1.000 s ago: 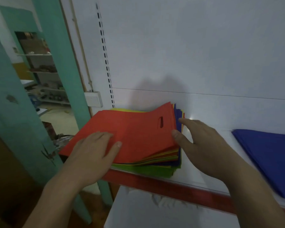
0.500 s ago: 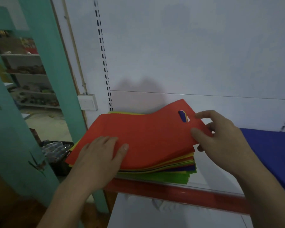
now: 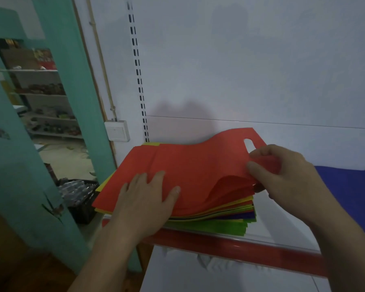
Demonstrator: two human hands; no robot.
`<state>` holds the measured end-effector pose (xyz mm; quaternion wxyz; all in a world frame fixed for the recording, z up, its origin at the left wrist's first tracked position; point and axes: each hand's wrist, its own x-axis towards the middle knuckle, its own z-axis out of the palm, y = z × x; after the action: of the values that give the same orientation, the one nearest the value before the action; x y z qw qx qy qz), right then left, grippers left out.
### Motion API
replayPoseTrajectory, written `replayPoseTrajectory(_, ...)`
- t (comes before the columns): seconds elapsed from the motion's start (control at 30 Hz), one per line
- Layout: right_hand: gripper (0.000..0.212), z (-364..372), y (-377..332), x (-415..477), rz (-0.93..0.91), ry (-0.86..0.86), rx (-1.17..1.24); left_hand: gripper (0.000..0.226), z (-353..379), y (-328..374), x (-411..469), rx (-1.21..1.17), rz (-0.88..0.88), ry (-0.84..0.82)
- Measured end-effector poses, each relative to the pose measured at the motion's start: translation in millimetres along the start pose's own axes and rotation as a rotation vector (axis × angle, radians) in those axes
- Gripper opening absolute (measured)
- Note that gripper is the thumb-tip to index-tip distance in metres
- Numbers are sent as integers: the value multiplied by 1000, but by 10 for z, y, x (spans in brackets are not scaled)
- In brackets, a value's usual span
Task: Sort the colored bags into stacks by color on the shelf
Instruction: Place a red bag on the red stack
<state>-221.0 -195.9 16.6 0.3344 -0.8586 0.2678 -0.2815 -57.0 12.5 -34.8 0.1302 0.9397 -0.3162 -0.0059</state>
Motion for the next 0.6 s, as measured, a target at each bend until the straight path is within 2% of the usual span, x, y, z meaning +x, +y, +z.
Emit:
replayPoseTrajectory(0.07,21,12,7,5,-12,-1,-25,63,-29,14,13,-29,10,86)
replayPoseTrajectory(0.17,18,-1,24,1,-20,10,-29,58,-71,-46,67,-28,-64,157)
replayPoseTrajectory(0.3,23,26,26,-17,-64,62,-73,72,-111,-84,101,26,-176,71)
replayPoseTrajectory(0.43,26,65,-28,-33,-96,123,-172,81,-216,-101,175,-42,-157,102)
replayPoseTrajectory(0.6,33,91,-50,-31,-114,120,17,72,-281,-167,206,-159,-154,125)
